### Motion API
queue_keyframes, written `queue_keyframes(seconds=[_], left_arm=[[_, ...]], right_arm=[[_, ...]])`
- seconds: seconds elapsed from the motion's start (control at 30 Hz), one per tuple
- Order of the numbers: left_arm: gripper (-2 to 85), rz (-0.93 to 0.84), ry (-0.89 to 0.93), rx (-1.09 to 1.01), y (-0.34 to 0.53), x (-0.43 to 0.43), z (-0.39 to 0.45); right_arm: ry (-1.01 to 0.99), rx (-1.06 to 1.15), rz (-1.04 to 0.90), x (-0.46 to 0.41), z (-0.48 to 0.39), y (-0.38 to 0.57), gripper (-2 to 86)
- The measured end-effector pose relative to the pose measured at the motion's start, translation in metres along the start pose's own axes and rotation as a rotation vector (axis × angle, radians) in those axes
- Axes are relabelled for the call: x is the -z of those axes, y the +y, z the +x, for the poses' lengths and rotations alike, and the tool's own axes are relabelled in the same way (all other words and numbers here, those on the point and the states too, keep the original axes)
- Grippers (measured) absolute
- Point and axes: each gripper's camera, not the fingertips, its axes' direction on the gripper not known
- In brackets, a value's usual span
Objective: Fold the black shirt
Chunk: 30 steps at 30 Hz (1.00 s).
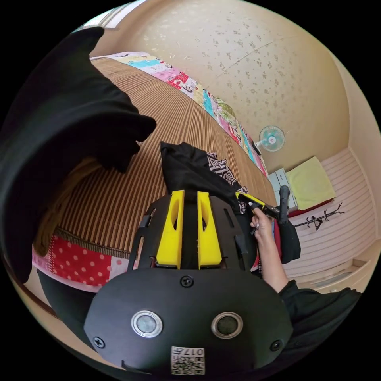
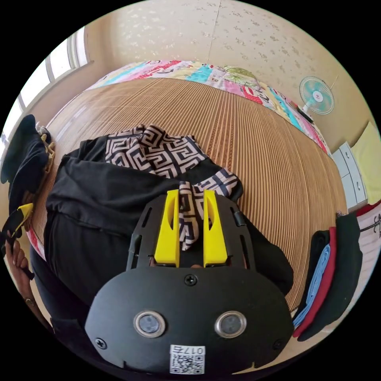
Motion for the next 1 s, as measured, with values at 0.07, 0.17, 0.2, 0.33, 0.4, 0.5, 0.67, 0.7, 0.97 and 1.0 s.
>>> queue_keyframes(seconds=[0.07, 0.17, 0.2, 0.33, 0.4, 0.5, 0.67, 0.7, 0.97, 1.0], left_arm=[[6.4, 0.014, -0.003, 0.001, -0.001, 0.011, -0.003], [6.3, 0.033, -0.020, -0.032, 0.000, 0.025, 0.000], [6.3, 0.040, -0.019, -0.060, 0.002, 0.028, 0.005], [6.3, 0.034, 0.001, -0.138, 0.012, 0.022, 0.023], [6.4, 0.013, -0.015, -0.169, 0.018, 0.013, 0.034], [7.1, 0.008, -0.015, -0.189, 0.021, 0.010, 0.040], [7.5, -0.022, -0.027, -0.174, 0.023, 0.011, 0.033], [7.6, -0.029, -0.031, -0.165, 0.023, 0.010, 0.029], [9.6, -0.103, -0.129, -0.165, 0.014, -0.019, 0.025], [9.8, -0.107, -0.145, -0.178, 0.009, -0.023, 0.027]], right_arm=[[-0.052, -0.043, 0.060, 0.012, 0.011, 0.007, 4.0], [-0.254, -0.084, 0.201, 0.047, 0.034, 0.014, 3.1], [-0.370, -0.089, 0.270, 0.064, 0.042, 0.013, 2.9], [-0.767, -0.095, 0.446, 0.117, 0.054, -0.002, 2.6], [-1.003, -0.087, 0.611, 0.158, 0.058, -0.010, 2.5], [-1.189, -0.220, 0.770, 0.182, 0.091, -0.004, 2.5], [-0.999, -0.555, 0.604, 0.109, 0.163, 0.025, 2.5], [-0.919, -0.643, 0.522, 0.075, 0.177, 0.040, 2.4], [-0.741, -0.866, 0.257, -0.044, 0.220, 0.120, 2.3], [-0.728, -0.841, 0.250, -0.039, 0.219, 0.114, 2.3]])
